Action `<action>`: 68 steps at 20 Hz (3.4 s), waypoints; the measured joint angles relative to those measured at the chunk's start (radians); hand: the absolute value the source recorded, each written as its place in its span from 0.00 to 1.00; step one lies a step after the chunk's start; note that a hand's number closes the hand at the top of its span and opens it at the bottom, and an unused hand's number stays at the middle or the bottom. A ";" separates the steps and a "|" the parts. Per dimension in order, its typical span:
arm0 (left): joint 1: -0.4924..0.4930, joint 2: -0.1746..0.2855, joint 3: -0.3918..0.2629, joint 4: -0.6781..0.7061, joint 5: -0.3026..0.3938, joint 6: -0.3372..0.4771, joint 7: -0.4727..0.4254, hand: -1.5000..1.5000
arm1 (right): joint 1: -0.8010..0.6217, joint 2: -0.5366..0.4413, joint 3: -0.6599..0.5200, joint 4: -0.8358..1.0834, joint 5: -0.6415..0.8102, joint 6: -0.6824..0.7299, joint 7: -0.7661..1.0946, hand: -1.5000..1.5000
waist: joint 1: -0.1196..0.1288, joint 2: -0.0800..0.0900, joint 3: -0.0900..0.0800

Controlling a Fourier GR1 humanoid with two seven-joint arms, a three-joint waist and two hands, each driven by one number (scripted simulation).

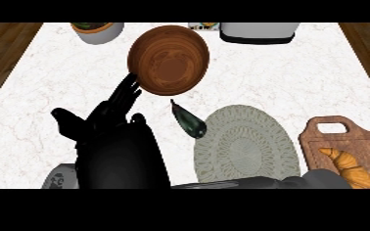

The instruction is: Pick the squash from the placemat and place it in the bowl

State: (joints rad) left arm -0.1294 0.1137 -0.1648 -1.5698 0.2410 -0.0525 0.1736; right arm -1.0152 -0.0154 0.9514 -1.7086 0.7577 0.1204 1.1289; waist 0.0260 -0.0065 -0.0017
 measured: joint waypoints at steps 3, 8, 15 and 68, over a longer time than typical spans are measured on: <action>0.001 -0.006 -0.002 0.008 -0.008 0.001 -0.008 0.50 | -0.082 0.001 -0.064 0.047 -0.033 -0.009 -0.006 1.00 | -0.001 0.002 0.000; 0.006 -0.010 0.002 0.022 -0.016 -0.005 -0.029 0.50 | -0.162 0.005 -0.123 0.174 -0.047 -0.045 -0.032 1.00 | -0.002 0.005 0.000; -0.018 -0.014 0.010 0.010 -0.017 -0.001 0.000 0.50 | -0.213 0.012 -0.270 0.423 -0.056 -0.154 -0.163 1.00 | -0.003 0.010 0.001; 0.060 -0.007 0.069 -0.007 -0.020 -0.004 -0.017 0.50 | 0.654 -0.074 -0.420 0.127 -0.656 -0.677 -1.337 1.00 | -0.088 -0.016 0.003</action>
State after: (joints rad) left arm -0.0696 0.1066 -0.0955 -1.5771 0.2207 -0.0568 0.1569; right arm -0.3609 -0.0891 0.5317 -1.5815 0.1022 -0.5563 -0.2076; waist -0.0617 -0.0226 0.0009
